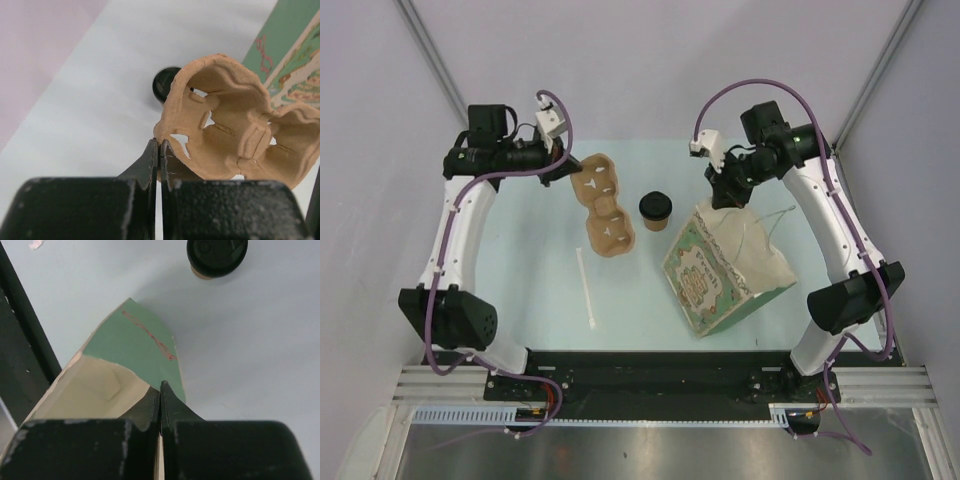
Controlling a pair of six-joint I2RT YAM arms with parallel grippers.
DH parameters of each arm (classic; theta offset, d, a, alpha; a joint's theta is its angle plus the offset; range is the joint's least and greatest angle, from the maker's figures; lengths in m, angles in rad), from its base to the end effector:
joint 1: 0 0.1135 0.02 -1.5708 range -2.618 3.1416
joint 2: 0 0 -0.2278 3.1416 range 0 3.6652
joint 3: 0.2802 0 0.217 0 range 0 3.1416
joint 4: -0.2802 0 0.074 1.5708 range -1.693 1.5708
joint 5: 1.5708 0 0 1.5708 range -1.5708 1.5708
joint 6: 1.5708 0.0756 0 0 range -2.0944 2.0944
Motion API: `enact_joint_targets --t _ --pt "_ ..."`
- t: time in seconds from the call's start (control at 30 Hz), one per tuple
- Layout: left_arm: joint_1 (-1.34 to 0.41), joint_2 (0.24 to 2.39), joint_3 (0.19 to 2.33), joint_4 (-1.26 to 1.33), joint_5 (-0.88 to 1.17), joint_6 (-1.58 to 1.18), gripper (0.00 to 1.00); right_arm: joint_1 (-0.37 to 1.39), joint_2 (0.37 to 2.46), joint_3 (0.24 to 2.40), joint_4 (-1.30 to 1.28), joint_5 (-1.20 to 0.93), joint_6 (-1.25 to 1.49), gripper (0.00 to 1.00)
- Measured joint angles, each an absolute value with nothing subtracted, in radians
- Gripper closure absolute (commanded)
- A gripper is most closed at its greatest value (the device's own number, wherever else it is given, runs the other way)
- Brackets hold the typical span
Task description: Pack the takeout coffee
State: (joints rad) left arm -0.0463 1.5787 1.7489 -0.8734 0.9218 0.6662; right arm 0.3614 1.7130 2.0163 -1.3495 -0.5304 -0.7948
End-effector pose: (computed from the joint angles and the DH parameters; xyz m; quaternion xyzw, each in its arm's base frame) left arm 0.3053 -0.0744 0.3584 0.4586 0.6965 -0.2695 0.4816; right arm 0.2700 0.1429 0.3381 -0.5662 0.7434 0.1934 0.2988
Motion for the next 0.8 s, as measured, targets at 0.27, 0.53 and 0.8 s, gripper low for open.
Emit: enact_joint_targets --t 0.27,0.53,0.8 --pt "-0.049 1.422 1.689 -0.659 0.933 0.456 1.00 0.365 1.713 2.016 -1.350 -0.421 -0.489 1.00" --pt "-0.069 1.383 1.708 -0.555 0.948 0.319 1.00 0.366 1.704 2.016 -1.350 -0.293 -0.344 1.00" --pt "-0.159 1.378 1.725 -0.469 0.884 0.258 1.00 0.378 1.691 1.994 -1.351 -0.222 -0.284 1.00"
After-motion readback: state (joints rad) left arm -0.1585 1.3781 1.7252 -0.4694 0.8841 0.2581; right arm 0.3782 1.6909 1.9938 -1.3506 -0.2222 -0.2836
